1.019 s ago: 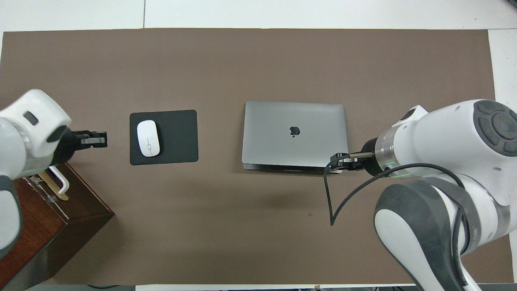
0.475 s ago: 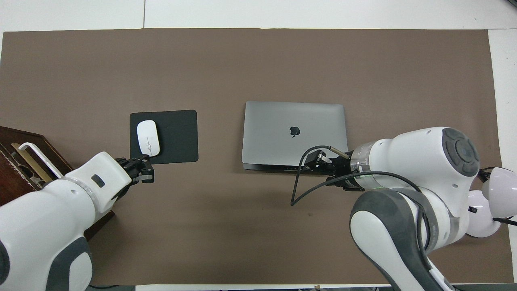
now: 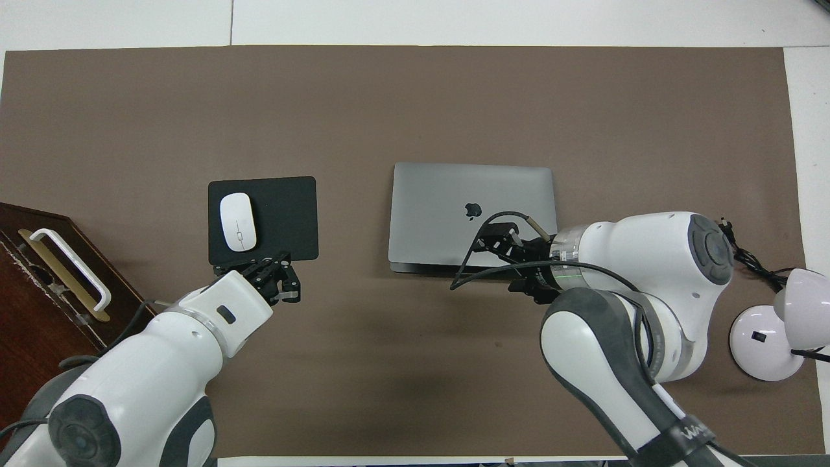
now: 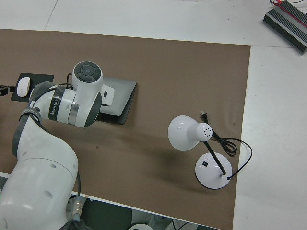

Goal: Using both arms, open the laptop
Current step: 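Reach the right gripper to the laptop's near edge while the left gripper approaches, then move the left gripper to the laptop's near corner to hold the base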

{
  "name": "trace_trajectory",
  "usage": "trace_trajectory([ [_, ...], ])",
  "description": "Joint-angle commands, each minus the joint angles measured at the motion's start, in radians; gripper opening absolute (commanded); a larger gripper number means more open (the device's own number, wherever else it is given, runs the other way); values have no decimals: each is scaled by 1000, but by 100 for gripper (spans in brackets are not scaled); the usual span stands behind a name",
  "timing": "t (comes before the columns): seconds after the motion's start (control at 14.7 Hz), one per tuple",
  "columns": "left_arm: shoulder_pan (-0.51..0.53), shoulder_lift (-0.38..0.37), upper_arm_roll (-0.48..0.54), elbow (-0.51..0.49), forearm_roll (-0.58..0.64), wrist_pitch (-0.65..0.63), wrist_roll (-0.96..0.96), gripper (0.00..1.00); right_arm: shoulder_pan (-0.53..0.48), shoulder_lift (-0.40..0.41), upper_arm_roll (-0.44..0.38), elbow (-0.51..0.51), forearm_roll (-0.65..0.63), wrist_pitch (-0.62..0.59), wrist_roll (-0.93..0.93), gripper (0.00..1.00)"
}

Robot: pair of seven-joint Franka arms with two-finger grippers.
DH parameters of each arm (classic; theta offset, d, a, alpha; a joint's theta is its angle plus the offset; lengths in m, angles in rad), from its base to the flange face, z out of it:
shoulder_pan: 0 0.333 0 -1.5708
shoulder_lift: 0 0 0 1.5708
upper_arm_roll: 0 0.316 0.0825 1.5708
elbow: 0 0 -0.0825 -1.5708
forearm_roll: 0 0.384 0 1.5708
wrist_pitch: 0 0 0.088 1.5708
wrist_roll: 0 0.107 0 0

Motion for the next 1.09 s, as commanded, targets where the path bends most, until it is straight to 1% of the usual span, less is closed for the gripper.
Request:
trace_trajectory([
  [0.0, -65, 74, 15, -56, -15, 163, -6, 0, 45, 29, -1, -16, 79, 94, 12, 100],
  [0.07, -81, 103, 15, -75, -15, 228, -8, 0, 59, 40, -1, -16, 88, 145, 12, 100],
  [0.2, -111, 163, 14, -96, -15, 326, -15, 0, 81, 66, -1, -15, 122, 191, 9, 100],
  [0.34, -134, 195, 15, -98, -15, 371, -34, 0, 81, 82, -3, -15, 145, 201, -18, 100],
  [0.54, -186, 276, 15, -118, -15, 515, -34, 0, 81, 106, -3, -16, 145, 201, -35, 100],
  [0.61, -191, 290, 15, -121, -15, 541, -34, 0, 79, 106, -3, -15, 145, 201, -37, 100],
  [0.82, -224, 298, 15, -122, -15, 562, -34, 0, 79, 106, -3, -16, 145, 199, -37, 100],
  [0.95, -253, 325, 15, -122, -15, 596, -32, 0, 79, 106, -3, -16, 145, 199, -38, 100],
  [1.02, -267, 361, 15, -122, -15, 649, -32, 0, 79, 106, -3, -16, 145, 199, -44, 100],
])
